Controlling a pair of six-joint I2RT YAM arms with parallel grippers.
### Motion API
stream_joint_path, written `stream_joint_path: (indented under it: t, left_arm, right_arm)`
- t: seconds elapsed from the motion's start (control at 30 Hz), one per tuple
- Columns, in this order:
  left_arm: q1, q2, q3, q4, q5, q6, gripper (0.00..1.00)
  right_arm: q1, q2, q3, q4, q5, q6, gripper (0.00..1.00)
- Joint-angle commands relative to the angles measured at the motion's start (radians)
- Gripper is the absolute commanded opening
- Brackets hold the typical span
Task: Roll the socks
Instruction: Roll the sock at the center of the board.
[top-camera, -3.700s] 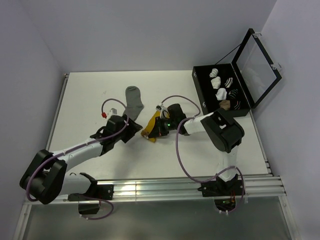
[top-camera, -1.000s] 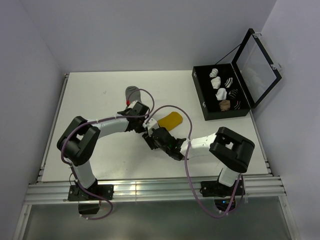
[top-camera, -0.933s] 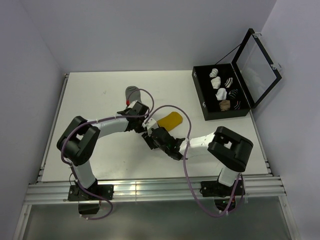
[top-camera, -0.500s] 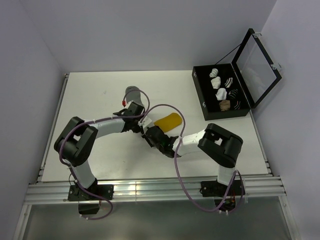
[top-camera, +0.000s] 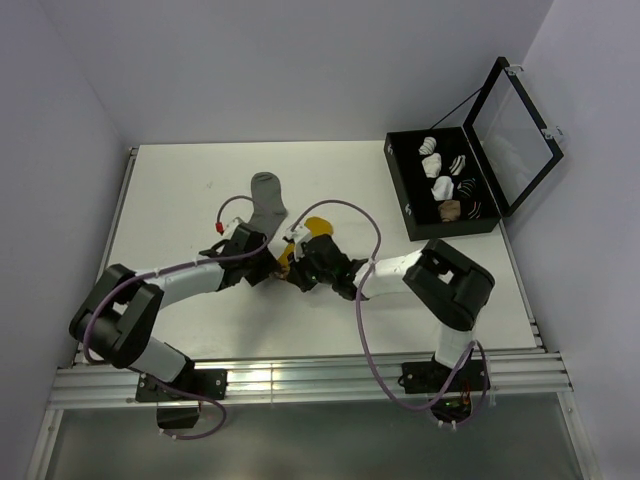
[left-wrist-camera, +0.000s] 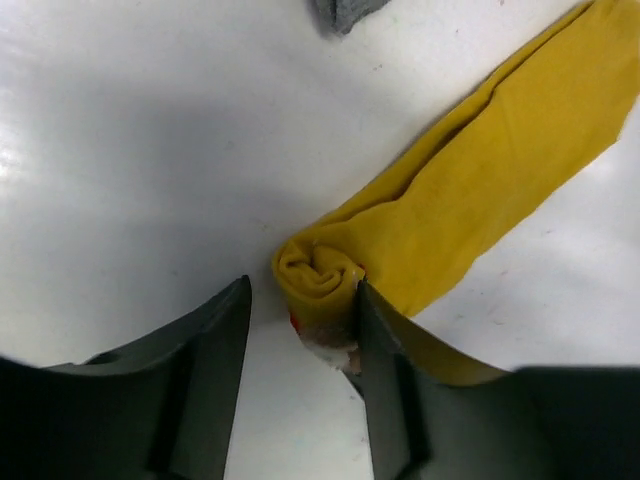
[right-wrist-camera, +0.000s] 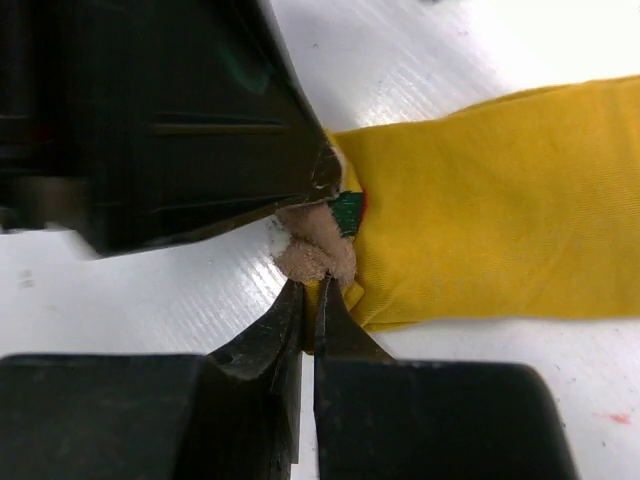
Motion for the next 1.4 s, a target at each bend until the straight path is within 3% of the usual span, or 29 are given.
stream_joint_path:
  t: [0.0,0.07,0.13,0.27,0.4,1.17,1.37]
  left_arm:
    - [-0.004,-0.082,-0.051,0.015,-0.019,-0.060,0.53]
    - [-0.004,-0.116,-0.074,0.049,-0.034,-0.101,0.64]
    - [-0.004,-0.168,-0.115,0.090,-0.061,-0.137,0.69]
    - [-0.004,-0.253,-0.210,0.199,-0.070,-0.164,0.71]
    - [-0.009,-0.277,-0.249,0.276,-0.079,-0.161,0.69]
    - [-0.035,0.017,-0.232,0.511,-0.058,-0.152,0.63]
    - [-0.035,0.086,-0.238,0.537,-0.022,-0.172,0.56]
  right_arm:
    - [-0.102,-0.007,0.017,-0.062,-0.245,0.106,0.00]
    - [-0.144,0.002,0.011,-0.037,-0.357,0.166,0.00]
    - [-0.193,0.024,0.006,-0.002,-0.422,0.224,0.00]
    - [-0.270,0.111,0.043,0.023,-0.642,0.327,0.00]
    - [-0.333,0.182,0.035,0.147,-0.761,0.478,0.00]
    - [-0.413,0.300,0.096,0.101,-0.819,0.559,0.00]
    - [-0.420,0.314,0.101,0.112,-0.830,0.574,0.00]
